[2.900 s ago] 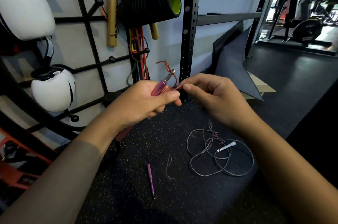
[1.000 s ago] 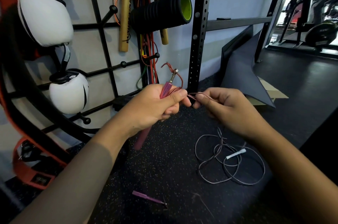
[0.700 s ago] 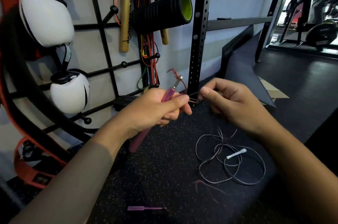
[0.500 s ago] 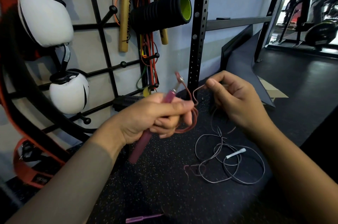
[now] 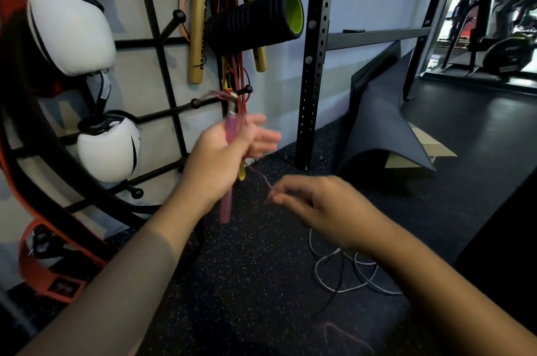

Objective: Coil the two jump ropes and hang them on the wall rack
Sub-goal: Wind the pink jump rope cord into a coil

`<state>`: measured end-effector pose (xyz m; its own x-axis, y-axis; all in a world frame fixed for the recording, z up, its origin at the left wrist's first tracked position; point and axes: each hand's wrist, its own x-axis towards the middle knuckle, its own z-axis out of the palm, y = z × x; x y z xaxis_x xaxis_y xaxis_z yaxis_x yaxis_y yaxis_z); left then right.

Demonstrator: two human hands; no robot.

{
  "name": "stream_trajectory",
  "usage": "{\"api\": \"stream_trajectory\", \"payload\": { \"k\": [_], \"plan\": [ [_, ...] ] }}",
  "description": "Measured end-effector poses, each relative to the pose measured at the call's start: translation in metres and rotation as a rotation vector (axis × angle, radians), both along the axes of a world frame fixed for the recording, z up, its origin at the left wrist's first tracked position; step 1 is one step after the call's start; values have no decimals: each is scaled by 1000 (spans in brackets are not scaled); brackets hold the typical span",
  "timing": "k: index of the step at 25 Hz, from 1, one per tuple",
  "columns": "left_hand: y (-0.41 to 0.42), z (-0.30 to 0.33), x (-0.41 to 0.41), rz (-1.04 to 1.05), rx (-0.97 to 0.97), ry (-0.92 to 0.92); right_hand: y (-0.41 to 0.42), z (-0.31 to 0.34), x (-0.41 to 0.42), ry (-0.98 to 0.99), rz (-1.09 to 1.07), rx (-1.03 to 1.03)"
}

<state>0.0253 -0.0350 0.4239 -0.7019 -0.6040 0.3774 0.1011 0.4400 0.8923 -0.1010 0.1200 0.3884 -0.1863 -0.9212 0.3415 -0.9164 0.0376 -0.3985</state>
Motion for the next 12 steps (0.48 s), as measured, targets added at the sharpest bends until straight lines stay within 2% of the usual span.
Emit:
{"api": "stream_trajectory", "payload": {
  "k": [1,3,8,12],
  "plan": [
    [1,-3,2,-3,-192,-177,2,8,-3,13,-26,-42],
    [8,-9,3,-120,-312,-359,8,22,-10,19,-54,-108],
    [15,-3,-2,-353,-89,-248,16,33,-19,-33,-174,-432],
    [16,1,-6,-334,-201,-238,15,33,-22,-122,-130,-359]
  ]
}}
